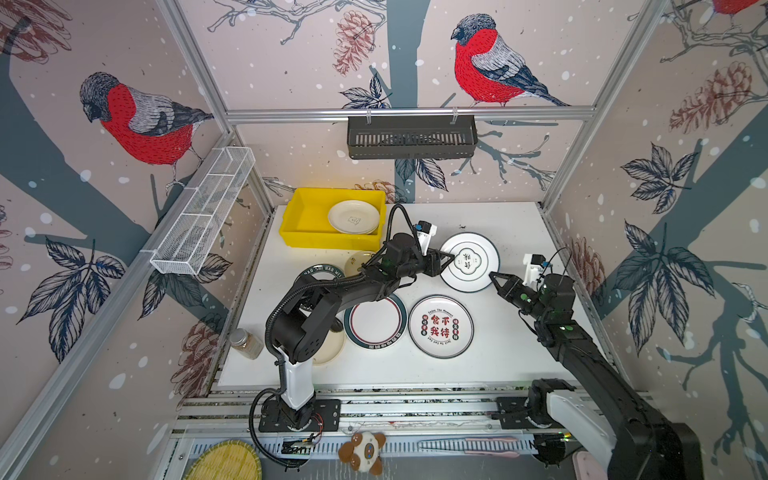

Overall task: Place the plates into the plastic bin on the countertop
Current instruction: 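Close the left gripper on the green-rimmed plate's rim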

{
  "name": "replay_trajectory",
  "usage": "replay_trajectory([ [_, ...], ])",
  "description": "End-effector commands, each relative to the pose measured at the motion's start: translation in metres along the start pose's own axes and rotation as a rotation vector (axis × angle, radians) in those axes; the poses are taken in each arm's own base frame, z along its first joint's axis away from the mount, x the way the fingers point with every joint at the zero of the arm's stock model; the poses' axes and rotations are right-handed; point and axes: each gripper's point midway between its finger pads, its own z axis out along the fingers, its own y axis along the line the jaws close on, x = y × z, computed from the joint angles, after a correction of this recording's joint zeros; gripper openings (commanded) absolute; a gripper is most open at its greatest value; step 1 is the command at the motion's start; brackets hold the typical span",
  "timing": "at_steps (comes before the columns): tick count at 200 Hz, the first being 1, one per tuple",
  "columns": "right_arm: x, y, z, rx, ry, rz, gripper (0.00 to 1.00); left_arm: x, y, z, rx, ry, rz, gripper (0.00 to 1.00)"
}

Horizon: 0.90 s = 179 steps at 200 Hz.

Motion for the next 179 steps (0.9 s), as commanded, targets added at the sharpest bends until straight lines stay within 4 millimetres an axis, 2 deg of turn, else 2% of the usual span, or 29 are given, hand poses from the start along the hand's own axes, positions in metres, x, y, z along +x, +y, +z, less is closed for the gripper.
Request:
replay_trajectory([
  [1,-0.010,0.018,-0.002,-0.071,-0.037,-0.058,0.04,-0.013,-0.008,-0.004,0.011,-0.040,0.027,0.44],
  [51,-0.011,0.014,-0.003,-0.050,-0.041,-0.055,0.03,-0.027,-0.005,-0.017,-0.072,-0.074,0.069,0.43],
  [114,-0.013,0.017,-0.006,-0.047,-0.053,-0.067,0.03,-0.033,0.002,-0.030,-0.147,-0.093,0.096,0.42],
  [179,-0.012,0.021,-0.006,-0.064,-0.045,-0.073,0.03,-0.024,-0.010,-0.016,-0.028,-0.061,0.051,0.39],
])
